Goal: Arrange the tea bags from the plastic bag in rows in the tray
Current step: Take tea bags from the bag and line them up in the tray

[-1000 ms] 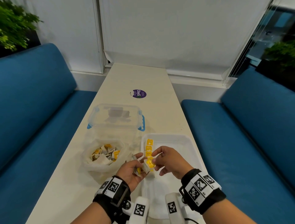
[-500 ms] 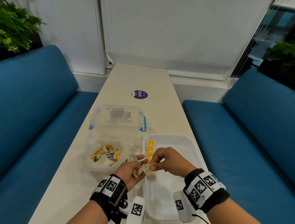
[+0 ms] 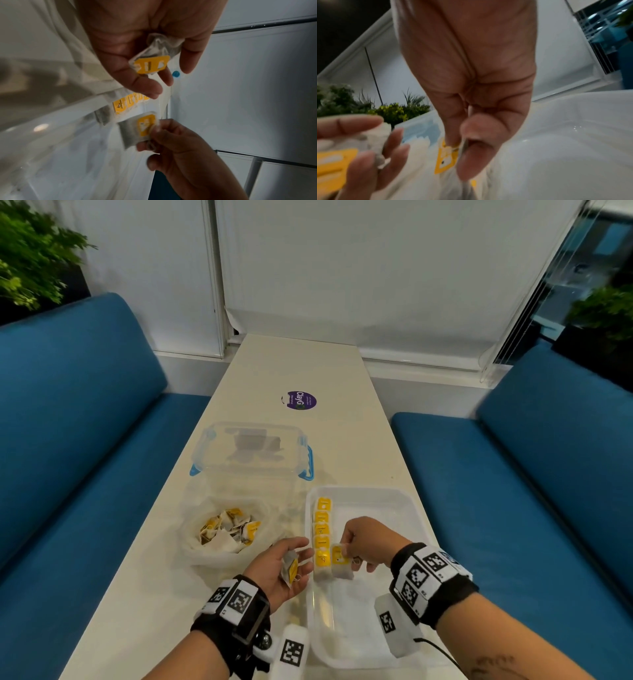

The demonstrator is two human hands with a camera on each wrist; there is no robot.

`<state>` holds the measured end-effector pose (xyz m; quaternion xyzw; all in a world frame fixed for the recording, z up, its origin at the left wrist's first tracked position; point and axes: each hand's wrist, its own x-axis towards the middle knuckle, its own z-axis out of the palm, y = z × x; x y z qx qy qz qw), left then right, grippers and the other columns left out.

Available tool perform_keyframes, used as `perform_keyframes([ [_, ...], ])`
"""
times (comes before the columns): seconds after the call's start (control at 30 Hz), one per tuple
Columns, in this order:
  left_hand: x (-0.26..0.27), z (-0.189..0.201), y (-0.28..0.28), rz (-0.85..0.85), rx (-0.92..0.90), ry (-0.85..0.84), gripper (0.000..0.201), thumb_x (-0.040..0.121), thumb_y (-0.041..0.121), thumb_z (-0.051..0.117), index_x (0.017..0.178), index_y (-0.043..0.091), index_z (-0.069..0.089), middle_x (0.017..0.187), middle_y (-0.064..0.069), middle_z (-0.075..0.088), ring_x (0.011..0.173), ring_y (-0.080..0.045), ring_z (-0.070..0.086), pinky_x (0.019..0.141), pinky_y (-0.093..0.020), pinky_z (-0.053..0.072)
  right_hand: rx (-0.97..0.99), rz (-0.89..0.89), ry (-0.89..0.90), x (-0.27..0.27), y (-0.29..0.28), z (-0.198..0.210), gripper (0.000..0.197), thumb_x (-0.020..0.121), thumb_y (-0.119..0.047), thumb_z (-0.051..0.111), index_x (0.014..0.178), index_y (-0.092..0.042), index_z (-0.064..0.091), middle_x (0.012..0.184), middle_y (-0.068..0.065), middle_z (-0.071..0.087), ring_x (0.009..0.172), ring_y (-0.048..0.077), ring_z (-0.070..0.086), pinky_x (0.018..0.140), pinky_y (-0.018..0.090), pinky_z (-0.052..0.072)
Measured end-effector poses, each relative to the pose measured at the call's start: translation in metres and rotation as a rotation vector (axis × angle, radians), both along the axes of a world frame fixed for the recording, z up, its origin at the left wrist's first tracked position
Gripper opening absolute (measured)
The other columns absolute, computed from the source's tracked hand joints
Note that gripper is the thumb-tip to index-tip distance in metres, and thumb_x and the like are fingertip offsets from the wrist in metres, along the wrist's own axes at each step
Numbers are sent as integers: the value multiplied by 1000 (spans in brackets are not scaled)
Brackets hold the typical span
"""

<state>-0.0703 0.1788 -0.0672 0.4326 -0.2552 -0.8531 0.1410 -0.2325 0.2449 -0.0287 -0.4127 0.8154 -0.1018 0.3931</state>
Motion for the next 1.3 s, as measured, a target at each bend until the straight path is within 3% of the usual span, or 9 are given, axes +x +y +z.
perform_keyframes([
  [0.33, 4, -12, -4, 30, 43, 52, 14, 86, 22, 55, 82, 11, 62, 83, -7, 63, 52, -16, 60, 41, -19, 48, 277, 127, -123, 8, -19, -41, 12, 90, 0, 52, 81, -8, 54, 65, 8, 62, 59, 17, 62, 61, 27, 54],
  [0.43, 4, -15, -5, 31, 47, 65, 21, 90, 28, 51, 83, 12, 62, 83, -7, 62, 53, -16, 60, 43, -20, 49, 317, 100, -114, 8, -26, -46, 6, 92, -1, 51, 86, -4, 51, 63, 8, 61, 55, 18, 59, 54, 26, 51],
  [0.53, 4, -17, -7, 23, 49, 72, 27, 92, 34, 47, 85, 13, 62, 83, -6, 62, 58, -16, 59, 45, -20, 49, 297, 35, -101, 5, -31, -51, 17, 92, -4, 52, 76, -6, 48, 47, 4, 61, 46, 16, 58, 47, 24, 49],
  [0.63, 5, -18, -8, 22, 52, 79, 29, 93, 36, 45, 86, 13, 62, 84, -6, 63, 57, -16, 61, 46, -21, 50, 289, 38, -90, 5, -32, -53, 18, 92, -8, 54, 75, -6, 49, 40, 2, 60, 38, 12, 57, 50, 24, 50],
  [0.8, 5, -15, -8, 29, 79, 135, 30, 95, 32, 42, 88, 10, 60, 86, -10, 63, 60, -21, 67, 50, -27, 56, 193, 102, 98, 9, -30, -42, 28, 88, -16, 62, 64, -14, 47, 59, 0, 54, 43, 9, 52, 37, 17, 39],
  [0.87, 5, -13, -8, 39, 85, 163, 27, 95, 28, 42, 88, 9, 59, 88, -12, 63, 68, -24, 68, 55, -32, 58, 86, 113, 156, 8, -30, -30, 32, 86, -19, 65, 61, -15, 45, 60, -1, 51, 47, 10, 50, 41, 18, 37],
  [1.0, 1, -5, -8, 100, 115, 244, 17, 93, 18, 44, 90, 8, 56, 95, -15, 63, 72, -28, 69, 60, -37, 58, -145, 58, -69, 10, -22, -2, 18, 81, -12, 66, 68, -16, 53, 65, 5, 59, 51, 10, 51, 42, 19, 35],
  [1.1, -4, -1, -8, 176, 159, 308, 14, 93, 15, 44, 94, 6, 55, 102, -20, 61, 72, -31, 66, 58, -37, 57, -238, 49, -303, 20, -11, 11, 17, 77, -9, 71, 75, -17, 57, 63, -7, 63, 54, 9, 54, 42, 20, 35],
  [1.3, -13, 1, -2, 227, 158, 351, 22, 96, 20, 37, 98, 10, 57, 99, -17, 66, 71, -26, 71, 60, -35, 57, -209, -46, -344, 40, -2, 9, 20, 80, -27, 72, 76, -20, 54, 68, -5, 61, 56, 9, 55, 42, 19, 35],
])
